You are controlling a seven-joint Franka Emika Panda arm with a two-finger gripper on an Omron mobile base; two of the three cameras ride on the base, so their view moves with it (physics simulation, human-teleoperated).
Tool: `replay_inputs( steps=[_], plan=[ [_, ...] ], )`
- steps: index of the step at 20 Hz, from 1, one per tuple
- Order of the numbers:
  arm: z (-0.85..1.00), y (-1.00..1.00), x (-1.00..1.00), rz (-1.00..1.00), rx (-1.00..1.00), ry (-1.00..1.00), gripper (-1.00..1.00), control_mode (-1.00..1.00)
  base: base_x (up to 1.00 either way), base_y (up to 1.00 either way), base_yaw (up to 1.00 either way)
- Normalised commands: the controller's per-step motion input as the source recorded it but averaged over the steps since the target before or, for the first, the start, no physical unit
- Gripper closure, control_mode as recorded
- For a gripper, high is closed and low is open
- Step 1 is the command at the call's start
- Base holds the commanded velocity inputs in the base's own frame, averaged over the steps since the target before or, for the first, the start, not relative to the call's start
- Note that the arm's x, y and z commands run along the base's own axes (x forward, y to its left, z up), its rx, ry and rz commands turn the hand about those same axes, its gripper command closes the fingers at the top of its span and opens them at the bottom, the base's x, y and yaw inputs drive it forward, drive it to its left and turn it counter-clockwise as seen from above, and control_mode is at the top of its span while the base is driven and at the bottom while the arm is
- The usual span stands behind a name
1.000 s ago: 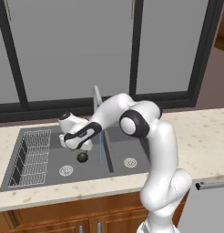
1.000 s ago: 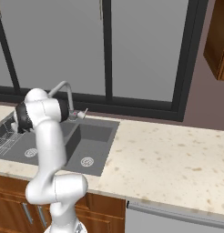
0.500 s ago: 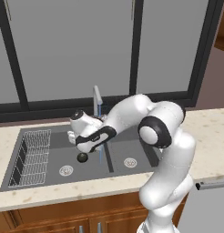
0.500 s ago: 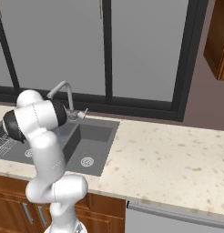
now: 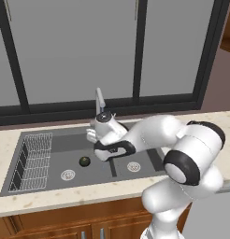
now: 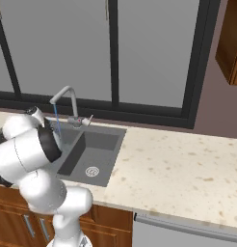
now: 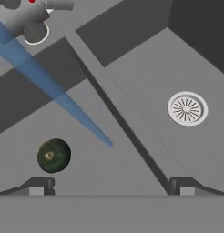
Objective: Turn on the sink faucet. Then move the squash from the counter to the sink. Turn off the sink. Move the vegetable from the sink to the pot next to the stove. Finally move the pot to the front right burner.
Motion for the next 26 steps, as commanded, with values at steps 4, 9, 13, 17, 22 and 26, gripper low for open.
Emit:
replay_inputs(
  steps=[4,9,13,17,22,26],
  plan=[
    [0.29,-0.66,-0.02,0.00,0.06,-0.09,-1.00,-1.00,0.00,0.00,0.00],
    [0.20,-0.58,0.00,0.03,0.11,-0.03,-1.00,-1.00,0.00,0.00,0.00],
    [0.00,-0.55,0.12,0.09,0.18,0.02,-1.00,-1.00,0.00,0.00,0.00],
    [0.00,-0.79,0.13,0.29,0.18,-0.11,-1.00,-1.00,0.00,0.00,0.00],
    [0.01,-0.63,0.02,0.30,0.08,-0.19,-1.00,-1.00,0.00,0.00,0.00],
    [0.25,-0.29,-0.10,0.24,-0.02,-0.28,-1.00,-1.00,0.00,0.00,0.00]
  ],
)
